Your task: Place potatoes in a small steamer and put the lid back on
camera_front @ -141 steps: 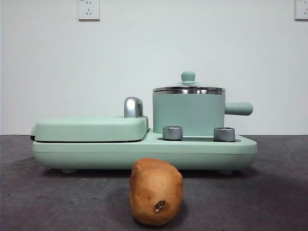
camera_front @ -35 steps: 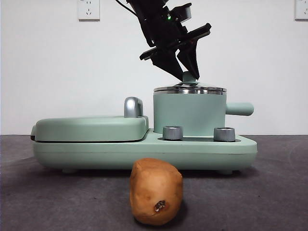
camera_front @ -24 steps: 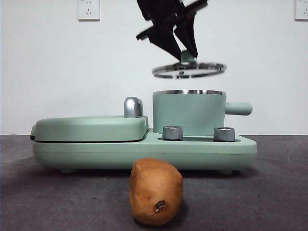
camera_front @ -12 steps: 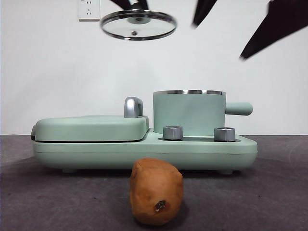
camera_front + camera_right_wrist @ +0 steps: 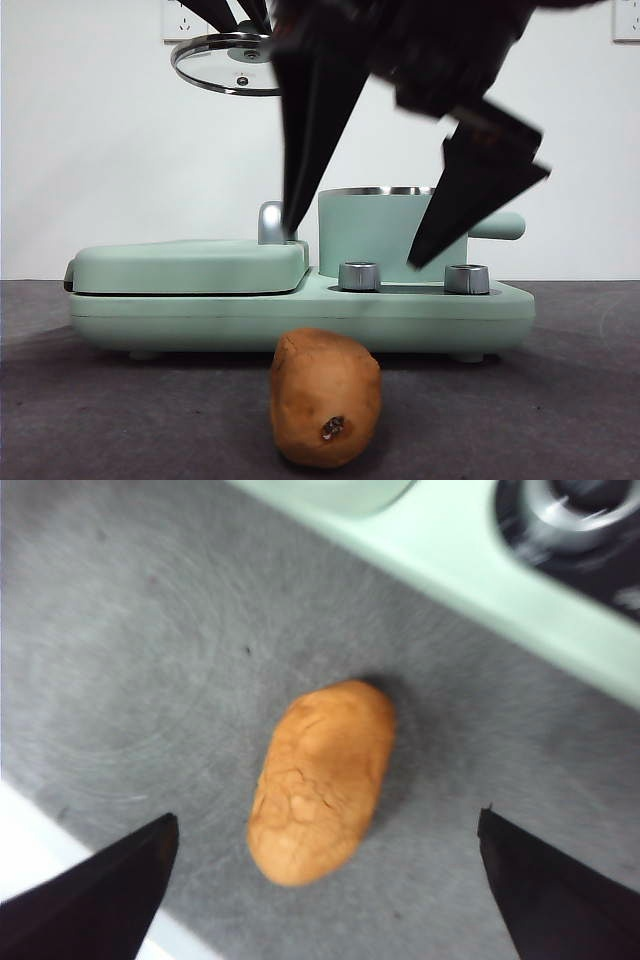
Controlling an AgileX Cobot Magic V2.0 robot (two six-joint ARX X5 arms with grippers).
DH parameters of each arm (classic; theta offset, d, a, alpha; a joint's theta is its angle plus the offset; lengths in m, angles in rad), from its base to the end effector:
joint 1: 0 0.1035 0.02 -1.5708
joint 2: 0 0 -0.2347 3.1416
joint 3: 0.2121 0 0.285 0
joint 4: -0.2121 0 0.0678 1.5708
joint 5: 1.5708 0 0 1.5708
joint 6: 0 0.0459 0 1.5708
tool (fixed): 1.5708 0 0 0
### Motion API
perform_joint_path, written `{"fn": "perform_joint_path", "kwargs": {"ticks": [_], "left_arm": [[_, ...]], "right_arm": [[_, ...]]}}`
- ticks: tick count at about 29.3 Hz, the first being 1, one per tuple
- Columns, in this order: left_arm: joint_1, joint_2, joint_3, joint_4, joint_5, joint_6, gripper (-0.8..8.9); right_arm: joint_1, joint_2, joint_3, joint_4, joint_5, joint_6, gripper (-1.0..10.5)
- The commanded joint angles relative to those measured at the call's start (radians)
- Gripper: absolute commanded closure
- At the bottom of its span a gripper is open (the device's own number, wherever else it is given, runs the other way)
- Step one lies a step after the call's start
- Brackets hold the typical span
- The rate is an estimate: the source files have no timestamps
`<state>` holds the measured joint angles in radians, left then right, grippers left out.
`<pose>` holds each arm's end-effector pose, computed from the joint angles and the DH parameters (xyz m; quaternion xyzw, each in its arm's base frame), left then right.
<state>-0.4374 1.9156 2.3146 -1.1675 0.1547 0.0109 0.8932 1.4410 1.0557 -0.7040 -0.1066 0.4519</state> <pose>0.3721 -0.1818 0.4093 0.0576 0.3696 -0.2725 0.8864 0.1986 0.2546 0.1866 -0.0253 0.5582 0.2923 0.7761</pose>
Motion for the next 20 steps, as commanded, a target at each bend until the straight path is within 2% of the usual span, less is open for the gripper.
{"fn": "perform_joint_path", "kwargs": {"ticks": [1, 15, 20], "left_arm": [[0.0, -0.006, 0.035, 0.022, 0.002, 0.003, 7.98], [0.008, -0.006, 0.033, 0.011, 0.0, 0.008, 7.98], [0.018, -0.006, 0.033, 0.009, 0.0, 0.008, 7.98]], "right_arm": [[0.027, 0.059, 0.017, 0.024, 0.002, 0.034, 4.7], [0.052, 0.243, 0.017, 0.128, -0.027, 0.038, 4.8], [0.052, 0.267, 0.017, 0.125, -0.027, 0.027, 6.7]]}}
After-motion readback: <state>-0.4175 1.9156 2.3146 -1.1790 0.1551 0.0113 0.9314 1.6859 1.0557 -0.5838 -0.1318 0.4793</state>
